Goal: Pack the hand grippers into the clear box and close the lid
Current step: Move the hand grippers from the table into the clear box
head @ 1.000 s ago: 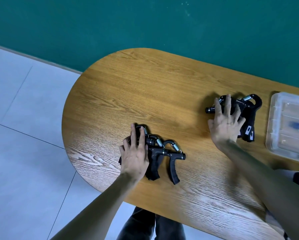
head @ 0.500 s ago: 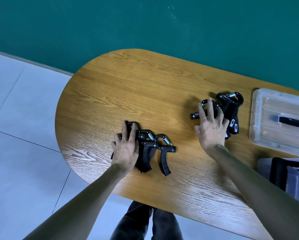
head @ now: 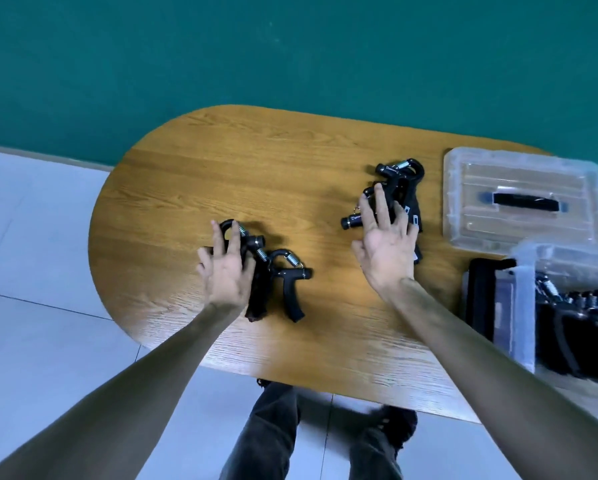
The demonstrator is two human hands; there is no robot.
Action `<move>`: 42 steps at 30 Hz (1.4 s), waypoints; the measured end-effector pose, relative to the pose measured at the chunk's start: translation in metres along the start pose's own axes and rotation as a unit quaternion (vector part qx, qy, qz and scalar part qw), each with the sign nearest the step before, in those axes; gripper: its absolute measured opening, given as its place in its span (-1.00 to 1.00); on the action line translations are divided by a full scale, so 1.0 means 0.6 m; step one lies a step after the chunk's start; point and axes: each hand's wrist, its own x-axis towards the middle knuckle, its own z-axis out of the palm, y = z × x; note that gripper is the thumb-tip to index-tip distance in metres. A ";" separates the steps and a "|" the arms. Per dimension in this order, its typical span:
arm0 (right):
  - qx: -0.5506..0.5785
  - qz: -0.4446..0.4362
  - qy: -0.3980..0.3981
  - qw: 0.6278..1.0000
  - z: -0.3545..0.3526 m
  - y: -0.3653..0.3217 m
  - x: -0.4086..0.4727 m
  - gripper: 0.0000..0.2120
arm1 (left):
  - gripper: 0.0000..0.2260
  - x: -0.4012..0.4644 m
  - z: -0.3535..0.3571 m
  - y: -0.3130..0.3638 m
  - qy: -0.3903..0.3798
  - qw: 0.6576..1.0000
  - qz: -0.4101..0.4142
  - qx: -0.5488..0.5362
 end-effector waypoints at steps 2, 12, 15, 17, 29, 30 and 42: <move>0.008 -0.014 0.005 1.000 -0.024 0.003 -0.012 -0.23 | -0.40 -0.018 -0.005 0.041 0.030 0.999 0.007 -0.008; 0.058 -0.017 0.075 0.995 -0.170 0.089 -0.112 -0.28 | -0.41 -0.132 -0.036 0.268 0.103 0.991 0.065 -0.047; 0.046 0.001 0.076 0.996 -0.210 0.163 -0.155 -0.27 | -0.41 -0.185 -0.041 0.358 0.091 0.990 0.075 -0.073; 0.035 0.017 0.071 0.997 -0.237 0.222 -0.197 -0.27 | -0.43 -0.234 -0.046 0.418 0.086 0.990 0.081 -0.075; 0.036 0.145 0.072 0.986 -0.298 0.476 -0.341 -0.20 | -0.44 -0.399 0.033 0.673 0.007 0.982 0.184 -0.043; 0.040 0.150 0.071 0.985 -0.296 0.488 -0.347 -0.20 | -0.44 -0.407 0.041 0.683 0.005 0.981 0.189 -0.037; 0.067 0.164 0.017 0.984 -0.192 0.542 -0.347 -0.16 | -0.44 -0.397 0.143 0.701 -0.046 0.974 0.214 0.055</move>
